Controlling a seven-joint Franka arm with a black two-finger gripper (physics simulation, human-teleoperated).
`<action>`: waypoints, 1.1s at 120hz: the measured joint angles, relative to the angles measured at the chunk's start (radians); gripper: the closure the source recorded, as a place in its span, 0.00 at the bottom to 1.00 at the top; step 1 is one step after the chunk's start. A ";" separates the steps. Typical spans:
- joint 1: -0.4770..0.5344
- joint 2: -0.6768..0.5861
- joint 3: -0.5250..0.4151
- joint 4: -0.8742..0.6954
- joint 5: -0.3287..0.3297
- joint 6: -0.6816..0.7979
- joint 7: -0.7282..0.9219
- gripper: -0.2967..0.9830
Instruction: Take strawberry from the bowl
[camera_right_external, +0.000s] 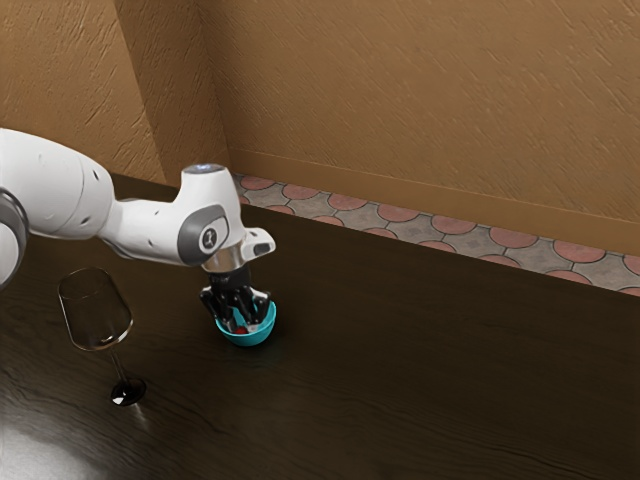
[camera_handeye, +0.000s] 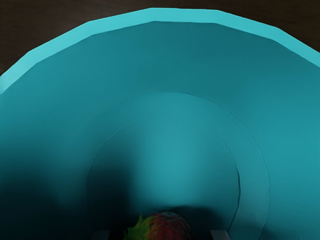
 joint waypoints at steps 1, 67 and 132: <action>0.000 0.000 0.000 0.000 0.000 0.000 0.000 0.62; 0.001 -0.048 0.001 0.005 0.007 -0.002 -0.026 0.68; -0.222 0.005 0.009 0.142 -0.002 0.003 -0.044 0.42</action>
